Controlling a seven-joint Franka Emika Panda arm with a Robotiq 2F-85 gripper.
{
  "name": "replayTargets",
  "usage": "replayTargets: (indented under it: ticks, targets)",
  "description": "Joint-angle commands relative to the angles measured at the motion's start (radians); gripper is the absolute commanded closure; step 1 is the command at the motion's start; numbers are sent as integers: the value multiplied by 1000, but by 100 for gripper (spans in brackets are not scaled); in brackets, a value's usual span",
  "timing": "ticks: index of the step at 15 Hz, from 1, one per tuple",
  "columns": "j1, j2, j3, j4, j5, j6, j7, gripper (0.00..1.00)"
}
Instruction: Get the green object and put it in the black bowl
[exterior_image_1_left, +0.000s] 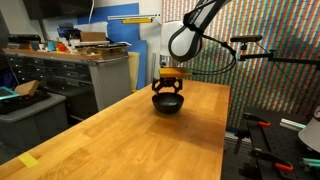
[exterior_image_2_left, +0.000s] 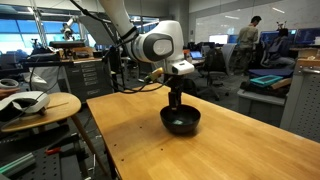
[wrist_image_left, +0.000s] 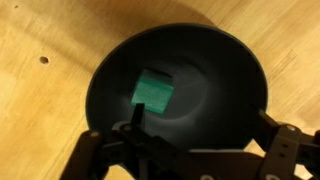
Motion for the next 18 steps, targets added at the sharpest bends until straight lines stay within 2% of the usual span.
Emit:
replayTargets:
  ticks: [1,5,10,13,14,15,18]
  targets:
    - [15,-116,7,-47,-11,-10,-65,0]
    - [34,-238,27,-79,-41,-91,-141,0]
    - [36,-360,89,-97,-117,-314,-235,0]
    - [30,-404,129,-106,-156,-408,-316,0]
    - [29,-418,142,-111,-149,-430,-362,0]
    - [20,-364,138,-81,-135,-388,-292,0]
    - [20,-388,154,-94,-135,-413,-336,0]
